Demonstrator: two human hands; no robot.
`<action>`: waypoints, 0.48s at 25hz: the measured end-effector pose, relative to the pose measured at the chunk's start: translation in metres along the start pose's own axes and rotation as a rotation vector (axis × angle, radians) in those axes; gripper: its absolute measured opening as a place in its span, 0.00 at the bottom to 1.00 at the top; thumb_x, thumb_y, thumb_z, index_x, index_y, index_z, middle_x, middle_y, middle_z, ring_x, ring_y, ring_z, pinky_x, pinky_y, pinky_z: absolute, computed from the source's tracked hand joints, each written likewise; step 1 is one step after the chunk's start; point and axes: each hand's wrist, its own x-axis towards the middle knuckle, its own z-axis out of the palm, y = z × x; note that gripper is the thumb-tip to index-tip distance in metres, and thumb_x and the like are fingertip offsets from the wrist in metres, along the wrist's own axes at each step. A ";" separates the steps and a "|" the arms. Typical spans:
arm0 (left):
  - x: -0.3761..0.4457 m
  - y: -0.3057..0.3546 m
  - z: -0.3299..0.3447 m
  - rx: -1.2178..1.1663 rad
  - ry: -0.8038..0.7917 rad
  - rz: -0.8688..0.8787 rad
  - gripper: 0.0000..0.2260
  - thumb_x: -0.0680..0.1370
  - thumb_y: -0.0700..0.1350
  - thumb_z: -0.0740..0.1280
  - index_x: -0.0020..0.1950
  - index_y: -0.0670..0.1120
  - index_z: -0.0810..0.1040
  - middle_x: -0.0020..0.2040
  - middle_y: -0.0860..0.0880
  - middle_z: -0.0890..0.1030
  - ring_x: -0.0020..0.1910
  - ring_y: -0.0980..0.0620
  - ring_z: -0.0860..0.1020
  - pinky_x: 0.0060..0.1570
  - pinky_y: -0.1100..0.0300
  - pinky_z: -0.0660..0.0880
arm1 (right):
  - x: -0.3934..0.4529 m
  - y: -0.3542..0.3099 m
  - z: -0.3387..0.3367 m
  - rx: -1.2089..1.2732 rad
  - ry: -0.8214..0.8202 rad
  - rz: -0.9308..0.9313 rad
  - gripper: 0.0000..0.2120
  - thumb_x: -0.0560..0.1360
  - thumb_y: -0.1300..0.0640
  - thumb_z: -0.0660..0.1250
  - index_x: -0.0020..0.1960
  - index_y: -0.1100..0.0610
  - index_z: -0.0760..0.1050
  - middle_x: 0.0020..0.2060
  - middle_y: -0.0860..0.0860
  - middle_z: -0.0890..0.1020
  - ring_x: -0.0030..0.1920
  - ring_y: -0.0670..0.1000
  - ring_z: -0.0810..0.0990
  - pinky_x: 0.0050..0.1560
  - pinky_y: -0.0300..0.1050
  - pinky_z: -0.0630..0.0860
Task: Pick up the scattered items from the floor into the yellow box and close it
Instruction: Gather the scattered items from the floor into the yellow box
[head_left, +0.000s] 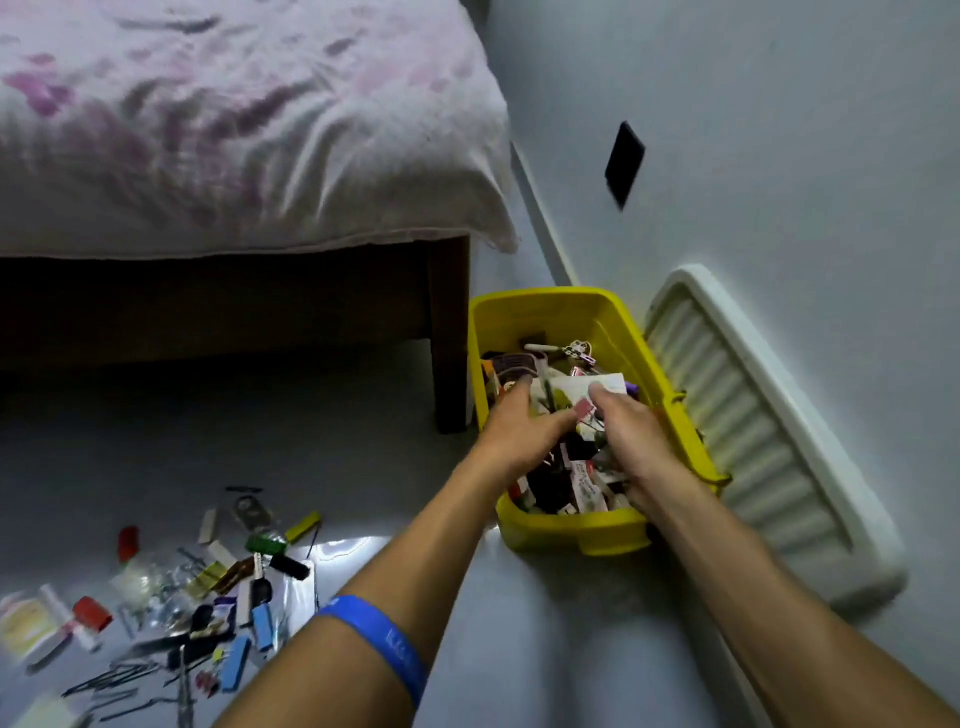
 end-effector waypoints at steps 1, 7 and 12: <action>-0.001 -0.016 -0.001 0.180 0.009 0.021 0.29 0.76 0.50 0.69 0.76 0.49 0.64 0.74 0.49 0.68 0.72 0.48 0.67 0.72 0.49 0.66 | 0.005 0.014 -0.003 -0.135 0.035 -0.039 0.12 0.80 0.49 0.60 0.50 0.53 0.80 0.60 0.55 0.81 0.56 0.54 0.78 0.58 0.54 0.75; -0.020 -0.078 0.006 0.710 -0.035 0.299 0.25 0.82 0.47 0.59 0.79 0.47 0.60 0.79 0.48 0.60 0.78 0.52 0.54 0.76 0.48 0.44 | -0.019 0.074 0.015 -0.873 -0.015 -0.415 0.20 0.80 0.58 0.59 0.71 0.59 0.69 0.71 0.56 0.69 0.67 0.61 0.71 0.65 0.53 0.70; -0.074 -0.101 -0.012 0.562 0.126 0.248 0.24 0.83 0.50 0.58 0.79 0.51 0.58 0.80 0.49 0.58 0.78 0.51 0.54 0.77 0.48 0.50 | -0.071 0.068 0.033 -0.841 0.231 -0.656 0.15 0.72 0.64 0.68 0.59 0.60 0.79 0.56 0.60 0.78 0.50 0.64 0.76 0.51 0.57 0.74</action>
